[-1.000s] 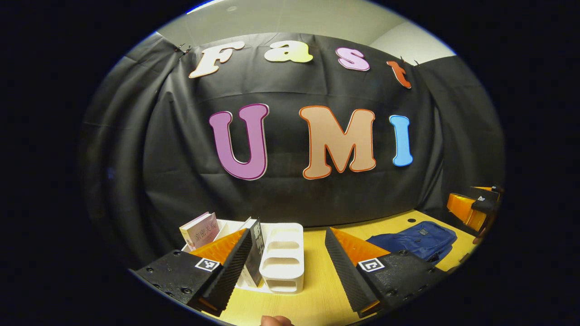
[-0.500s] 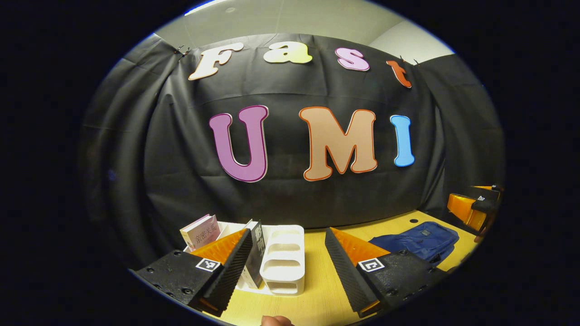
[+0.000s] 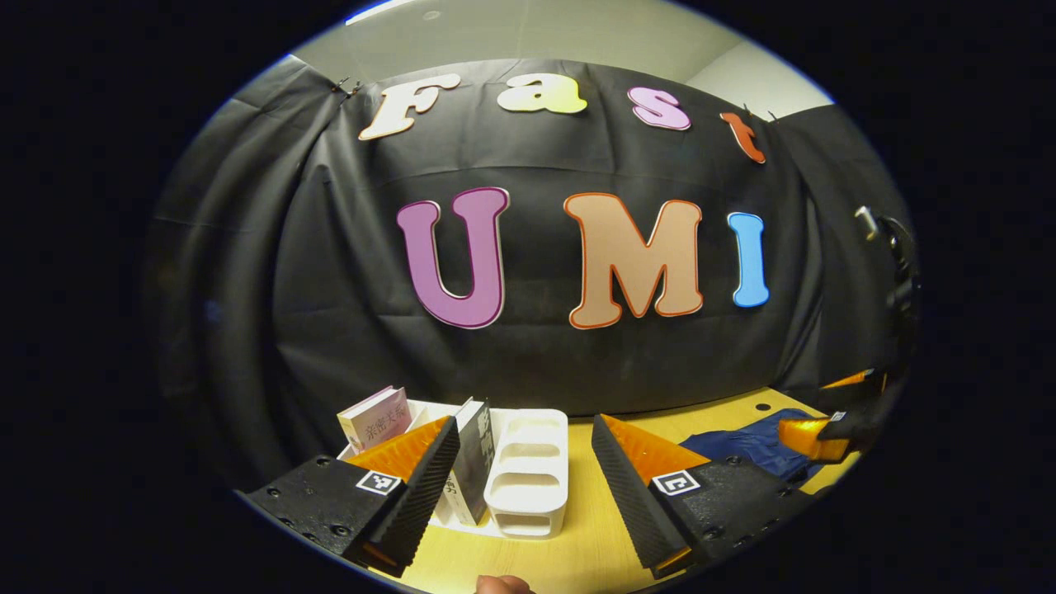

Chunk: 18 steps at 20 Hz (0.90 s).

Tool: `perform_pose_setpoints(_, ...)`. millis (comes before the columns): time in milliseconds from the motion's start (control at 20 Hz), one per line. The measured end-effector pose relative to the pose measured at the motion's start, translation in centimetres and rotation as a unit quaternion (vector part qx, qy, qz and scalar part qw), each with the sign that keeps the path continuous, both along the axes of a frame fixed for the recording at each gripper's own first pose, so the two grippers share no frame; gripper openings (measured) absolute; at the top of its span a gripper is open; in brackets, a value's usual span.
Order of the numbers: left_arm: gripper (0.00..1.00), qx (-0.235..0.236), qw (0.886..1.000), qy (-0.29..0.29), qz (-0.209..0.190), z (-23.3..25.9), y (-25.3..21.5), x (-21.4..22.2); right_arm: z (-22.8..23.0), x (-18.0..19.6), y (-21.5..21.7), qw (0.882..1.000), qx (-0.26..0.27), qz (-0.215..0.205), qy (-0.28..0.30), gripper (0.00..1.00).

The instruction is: Open the schoolbag, grab two books from the bookshelf and put them into the schoolbag.

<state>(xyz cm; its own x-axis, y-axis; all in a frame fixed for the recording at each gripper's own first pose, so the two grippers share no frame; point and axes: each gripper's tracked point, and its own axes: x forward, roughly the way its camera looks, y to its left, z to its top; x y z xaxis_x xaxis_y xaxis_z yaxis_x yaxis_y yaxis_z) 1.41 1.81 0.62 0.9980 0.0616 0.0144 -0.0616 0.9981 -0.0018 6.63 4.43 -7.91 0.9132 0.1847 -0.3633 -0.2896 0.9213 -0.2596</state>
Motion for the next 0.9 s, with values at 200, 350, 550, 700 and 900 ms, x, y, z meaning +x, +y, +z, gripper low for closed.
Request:
perform_pose_setpoints(200, 0.94, -0.002, 1.0, 0.006, 0.017, -0.6, 1.7, -0.3, -4.4, 2.3, 3.2, 0.996, -0.06, 0.033, 0.052, 0.98)
perform_pose_setpoints(350, 0.94, -0.004, 0.999, 0.01, 0.031, -1.0, 3.3, -0.7, -7.8, 3.7, 4.6, 0.992, -0.094, 0.046, 0.077, 0.99)
perform_pose_setpoints(550, 0.94, -0.013, 0.998, 0.018, 0.054, -1.7, 5.3, -1.1, -11.7, 5.3, 4.5, 0.984, -0.131, 0.035, 0.114, 0.98)
perform_pose_setpoints(700, 0.94, -0.02, 0.997, 0.023, 0.068, -2.2, 6.6, -1.5, -14.8, 5.6, 4.6, 0.976, -0.153, 0.035, 0.148, 1.0)
perform_pose_setpoints(900, 0.93, -0.023, 0.996, 0.028, 0.078, -2.5, 7.7, -1.6, -17.1, 5.9, 4.5, 0.971, -0.172, 0.016, 0.165, 1.0)
